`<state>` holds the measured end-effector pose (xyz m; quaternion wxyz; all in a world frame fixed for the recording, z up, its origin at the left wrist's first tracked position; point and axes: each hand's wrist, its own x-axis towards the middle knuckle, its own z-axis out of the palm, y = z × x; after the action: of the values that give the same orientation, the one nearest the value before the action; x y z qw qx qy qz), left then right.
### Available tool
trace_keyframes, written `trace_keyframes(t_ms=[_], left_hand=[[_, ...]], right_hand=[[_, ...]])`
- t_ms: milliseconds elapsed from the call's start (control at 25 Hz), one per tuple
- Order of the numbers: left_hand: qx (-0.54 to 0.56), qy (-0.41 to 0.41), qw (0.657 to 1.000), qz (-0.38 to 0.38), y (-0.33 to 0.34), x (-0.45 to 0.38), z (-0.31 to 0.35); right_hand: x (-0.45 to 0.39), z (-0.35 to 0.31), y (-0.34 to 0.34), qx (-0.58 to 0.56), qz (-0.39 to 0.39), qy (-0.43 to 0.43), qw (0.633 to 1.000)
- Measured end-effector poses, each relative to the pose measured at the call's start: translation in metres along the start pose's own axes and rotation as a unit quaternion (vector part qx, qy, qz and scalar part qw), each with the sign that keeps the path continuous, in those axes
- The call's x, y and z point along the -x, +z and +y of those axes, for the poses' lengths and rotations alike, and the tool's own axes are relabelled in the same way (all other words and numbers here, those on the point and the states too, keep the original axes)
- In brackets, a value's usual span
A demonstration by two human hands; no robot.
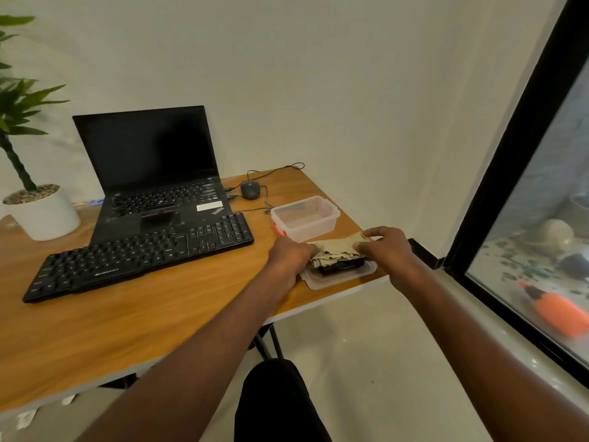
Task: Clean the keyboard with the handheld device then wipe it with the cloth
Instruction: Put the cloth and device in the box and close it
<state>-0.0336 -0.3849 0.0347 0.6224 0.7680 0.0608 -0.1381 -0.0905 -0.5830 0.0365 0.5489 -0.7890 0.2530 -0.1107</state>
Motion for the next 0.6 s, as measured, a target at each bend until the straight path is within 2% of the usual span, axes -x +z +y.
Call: trace_keyframes(t_ms=[120, 360, 480, 600], left_hand=[[-0.002, 0.013, 1.000, 0.014, 0.001, -0.001, -0.001], [0.041, 0.077, 0.996, 0.023, -0.009, -0.005, 0.033], [0.020, 0.092, 0.994, 0.059, -0.027, -0.027, 0.062], [-0.053, 0.080, 0.989, 0.109, -0.038, -0.058, 0.072]], right_hand=[[0.004, -0.002, -0.001, -0.030, 0.002, -0.012, 0.999], [-0.001, -0.036, 0.002, -0.086, 0.033, -0.105, 0.990], [-0.030, -0.063, 0.019, -0.085, 0.047, -0.128, 0.987], [-0.062, -0.081, 0.045, -0.044, 0.030, -0.118, 0.992]])
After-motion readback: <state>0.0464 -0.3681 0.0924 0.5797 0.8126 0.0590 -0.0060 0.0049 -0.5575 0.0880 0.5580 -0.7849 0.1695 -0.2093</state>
